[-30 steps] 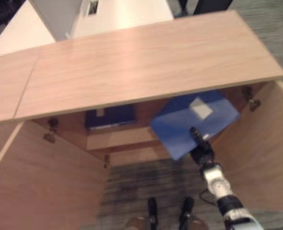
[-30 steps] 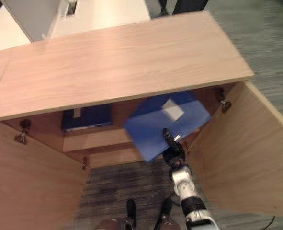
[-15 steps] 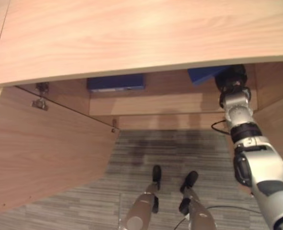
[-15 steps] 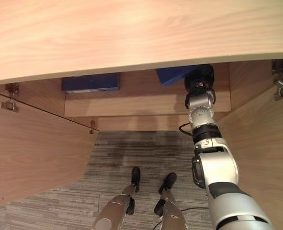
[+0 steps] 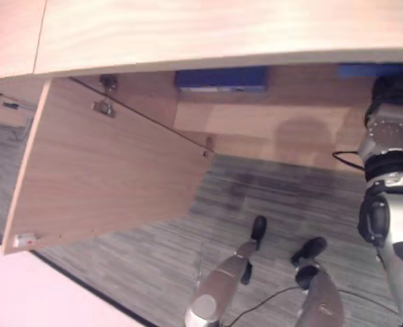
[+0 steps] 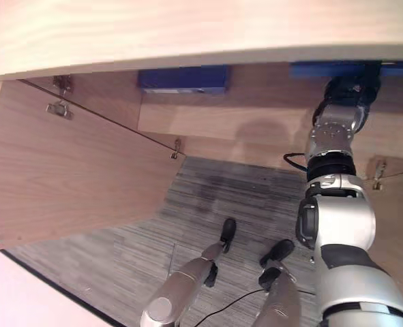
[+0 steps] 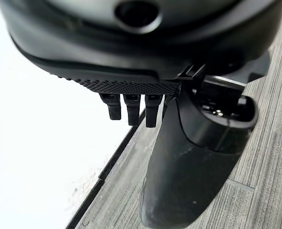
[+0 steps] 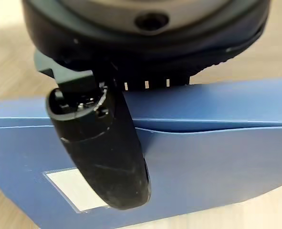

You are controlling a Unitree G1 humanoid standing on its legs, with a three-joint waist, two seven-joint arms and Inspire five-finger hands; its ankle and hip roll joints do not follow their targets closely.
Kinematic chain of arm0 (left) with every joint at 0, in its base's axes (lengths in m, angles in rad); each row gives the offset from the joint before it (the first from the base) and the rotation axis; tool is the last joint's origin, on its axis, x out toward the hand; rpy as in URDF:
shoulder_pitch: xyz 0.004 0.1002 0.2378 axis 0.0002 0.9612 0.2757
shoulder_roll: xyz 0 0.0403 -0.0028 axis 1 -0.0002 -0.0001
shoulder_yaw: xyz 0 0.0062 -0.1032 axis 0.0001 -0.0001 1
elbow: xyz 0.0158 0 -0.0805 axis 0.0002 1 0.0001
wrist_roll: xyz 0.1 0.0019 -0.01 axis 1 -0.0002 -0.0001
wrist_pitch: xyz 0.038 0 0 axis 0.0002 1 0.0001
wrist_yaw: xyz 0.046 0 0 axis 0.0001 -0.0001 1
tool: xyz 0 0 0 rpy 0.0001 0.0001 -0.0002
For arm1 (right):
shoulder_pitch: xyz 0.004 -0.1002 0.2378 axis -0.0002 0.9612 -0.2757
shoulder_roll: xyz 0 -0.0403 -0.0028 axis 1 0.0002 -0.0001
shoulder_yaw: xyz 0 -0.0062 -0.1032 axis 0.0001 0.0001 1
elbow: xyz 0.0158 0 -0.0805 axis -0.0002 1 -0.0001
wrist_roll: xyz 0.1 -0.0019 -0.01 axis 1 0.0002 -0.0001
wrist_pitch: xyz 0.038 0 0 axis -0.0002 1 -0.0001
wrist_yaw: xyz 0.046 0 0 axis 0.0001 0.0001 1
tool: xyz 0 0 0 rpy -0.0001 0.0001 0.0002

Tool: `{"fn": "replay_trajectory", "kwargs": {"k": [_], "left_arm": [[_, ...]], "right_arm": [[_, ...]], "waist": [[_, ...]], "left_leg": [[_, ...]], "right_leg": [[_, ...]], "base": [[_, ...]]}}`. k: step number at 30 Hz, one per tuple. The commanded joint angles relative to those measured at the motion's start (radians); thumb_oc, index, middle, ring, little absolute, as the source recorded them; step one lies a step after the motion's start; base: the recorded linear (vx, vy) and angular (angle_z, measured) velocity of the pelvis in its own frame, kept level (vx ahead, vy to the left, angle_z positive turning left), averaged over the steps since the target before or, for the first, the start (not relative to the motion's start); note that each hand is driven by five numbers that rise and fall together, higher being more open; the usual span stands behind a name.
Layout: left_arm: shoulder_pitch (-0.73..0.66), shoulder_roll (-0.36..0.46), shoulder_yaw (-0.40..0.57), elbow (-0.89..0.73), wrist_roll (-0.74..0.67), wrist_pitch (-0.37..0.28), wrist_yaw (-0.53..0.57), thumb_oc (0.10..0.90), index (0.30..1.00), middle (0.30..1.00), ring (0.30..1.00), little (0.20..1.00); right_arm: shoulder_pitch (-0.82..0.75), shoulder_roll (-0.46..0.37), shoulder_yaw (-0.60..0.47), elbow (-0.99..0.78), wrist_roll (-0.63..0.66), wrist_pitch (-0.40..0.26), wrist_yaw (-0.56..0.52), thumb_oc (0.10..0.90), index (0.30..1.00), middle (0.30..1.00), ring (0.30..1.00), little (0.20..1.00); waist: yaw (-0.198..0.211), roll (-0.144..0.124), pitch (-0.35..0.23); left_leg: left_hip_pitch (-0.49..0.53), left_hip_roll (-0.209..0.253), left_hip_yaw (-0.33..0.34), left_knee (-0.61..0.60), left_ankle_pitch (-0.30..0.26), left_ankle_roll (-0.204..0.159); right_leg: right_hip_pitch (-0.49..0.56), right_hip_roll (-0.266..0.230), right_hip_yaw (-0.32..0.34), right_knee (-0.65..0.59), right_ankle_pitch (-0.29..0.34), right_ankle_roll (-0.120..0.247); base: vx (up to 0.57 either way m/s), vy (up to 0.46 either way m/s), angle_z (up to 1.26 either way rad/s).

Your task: Put the empty folder in the office cabinet

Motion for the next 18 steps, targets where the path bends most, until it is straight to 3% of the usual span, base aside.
{"fn": "replay_trajectory", "kwargs": {"k": [1,8,15,17,18], "left_arm": [[0.011,0.099,-0.062,0.064,0.019,0.010,0.064,0.800,0.900,0.900,0.900,0.900],[-0.030,0.102,-0.069,0.064,0.004,0.017,0.072,0.800,0.900,0.900,0.900,0.900],[-0.060,0.106,-0.056,0.082,-0.006,0.025,0.079,0.800,0.900,0.900,0.900,0.900],[-0.069,0.110,-0.051,0.087,-0.010,0.027,0.080,0.800,0.900,0.900,0.900,0.900],[-0.073,0.110,-0.048,0.089,-0.012,0.027,0.080,0.800,0.900,0.900,0.900,0.900]], "right_arm": [[-0.059,-0.037,0.039,-0.188,-0.030,-0.079,0.046,0.400,0.300,0.300,0.300,0.300],[-0.047,0.000,0.043,-0.245,-0.027,-0.111,0.038,0.400,0.300,0.300,0.300,0.300],[-0.039,0.031,0.063,-0.274,-0.039,-0.111,0.034,0.400,0.300,0.300,0.300,0.300],[-0.037,0.037,0.067,-0.278,-0.040,-0.106,0.038,0.800,0.900,0.900,0.900,0.900],[-0.037,0.039,0.070,-0.279,-0.041,-0.103,0.040,0.800,0.900,0.900,0.900,0.900]], "waist": [[-0.002,-0.003,-0.041],[-0.025,0.014,-0.045],[-0.041,-0.002,-0.047],[-0.048,-0.009,-0.046],[-0.050,-0.012,-0.046]], "left_leg": [[-0.071,-0.012,0.030,0.210,-0.222,-0.010],[-0.199,-0.020,0.062,0.375,-0.288,0.003],[-0.202,-0.017,0.063,0.364,-0.289,0.000],[-0.194,-0.017,0.062,0.355,-0.286,-0.002],[-0.188,-0.017,0.061,0.347,-0.284,-0.003]], "right_leg": [[0.039,0.036,0.091,-0.038,-0.029,0.087],[-0.097,0.004,0.152,0.132,-0.074,0.072],[-0.104,0.010,0.158,0.131,-0.076,0.069],[-0.097,0.012,0.156,0.124,-0.071,0.070],[-0.092,0.014,0.154,0.117,-0.070,0.071]], "base": [[-0.09,0.075,0.21],[-0.04,0.049,0.08],[-0.01,-0.001,-0.03],[0.00,0.000,0.00],[0.00,0.000,0.00]]}}
